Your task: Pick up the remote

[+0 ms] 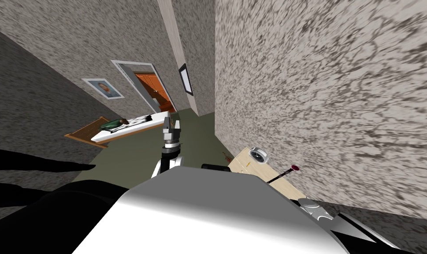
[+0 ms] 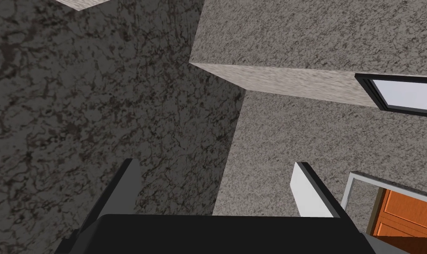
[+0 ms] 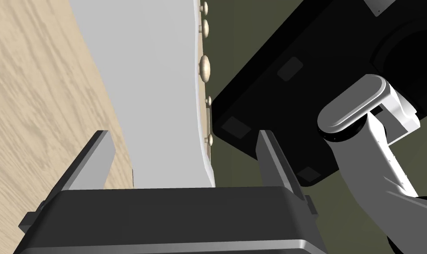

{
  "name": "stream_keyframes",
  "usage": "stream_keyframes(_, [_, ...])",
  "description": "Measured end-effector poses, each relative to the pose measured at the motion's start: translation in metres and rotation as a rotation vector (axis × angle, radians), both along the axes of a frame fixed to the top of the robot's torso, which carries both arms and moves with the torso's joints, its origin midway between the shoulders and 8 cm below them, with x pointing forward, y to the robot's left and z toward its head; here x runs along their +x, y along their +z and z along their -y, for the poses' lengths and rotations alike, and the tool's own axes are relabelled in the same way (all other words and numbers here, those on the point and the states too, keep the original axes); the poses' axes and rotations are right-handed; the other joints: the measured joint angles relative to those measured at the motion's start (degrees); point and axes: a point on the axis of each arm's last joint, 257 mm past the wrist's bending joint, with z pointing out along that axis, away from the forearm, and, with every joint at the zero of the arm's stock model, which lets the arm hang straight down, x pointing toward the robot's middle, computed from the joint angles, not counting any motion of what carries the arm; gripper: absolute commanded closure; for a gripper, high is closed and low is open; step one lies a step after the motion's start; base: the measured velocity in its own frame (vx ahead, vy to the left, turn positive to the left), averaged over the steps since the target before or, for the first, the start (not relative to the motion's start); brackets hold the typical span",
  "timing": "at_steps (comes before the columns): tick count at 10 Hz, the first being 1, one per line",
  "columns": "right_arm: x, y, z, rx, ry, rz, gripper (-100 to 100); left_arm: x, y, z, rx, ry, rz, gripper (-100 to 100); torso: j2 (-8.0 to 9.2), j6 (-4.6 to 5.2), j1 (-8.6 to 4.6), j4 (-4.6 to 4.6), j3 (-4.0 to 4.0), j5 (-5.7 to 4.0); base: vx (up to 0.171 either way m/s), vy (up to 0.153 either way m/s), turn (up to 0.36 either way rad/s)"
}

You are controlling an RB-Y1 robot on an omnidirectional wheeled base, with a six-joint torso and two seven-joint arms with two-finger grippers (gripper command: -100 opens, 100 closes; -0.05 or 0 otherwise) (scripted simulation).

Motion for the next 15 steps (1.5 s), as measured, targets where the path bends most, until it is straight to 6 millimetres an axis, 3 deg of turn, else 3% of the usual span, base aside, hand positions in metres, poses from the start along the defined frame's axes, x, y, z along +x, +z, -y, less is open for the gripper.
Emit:
stream_keyframes(1, [0.000,0.000,0.000,0.001,0.005,0.000,100,0.000,0.000,0.000,0.000,0.000,0.000,0,0.03,0.00,-0.05,0.00,0.01,-0.02,0.000,0.000,0.000])
stream_keyframes(5, [0.000,0.000,0.000,0.000,0.005,0.000,100,0.000,0.000,0.000,0.000,0.000,0.000,0,0.06,0.02,-0.08,0.00,0.03,-0.03,0.000,0.000,0.000])
stream_keyframes(6, [0.000,0.000,0.000,0.000,0.005,0.000,0,0.000,0.000,0.000,0.000,0.000,0.000,0,0.06,0.02,-0.08,0.00,0.03,-0.03,0.000,0.000,0.000])
stream_keyframes(7, [0.000,0.000,0.000,0.000,0.005,0.000,100,0.000,0.000,0.000,0.000,0.000,0.000,0,0.06,0.02,-0.08,0.00,0.03,-0.03,0.002,-0.006,0.020])
stream_keyframes(15, [0.010,0.008,0.004,0.001,0.011,-0.005,100,0.000,0.000,0.000,0.000,0.000,0.000,0,0.08,-0.03,-0.05,0.02,0.05,0.04,-0.006,-0.007,0.021])
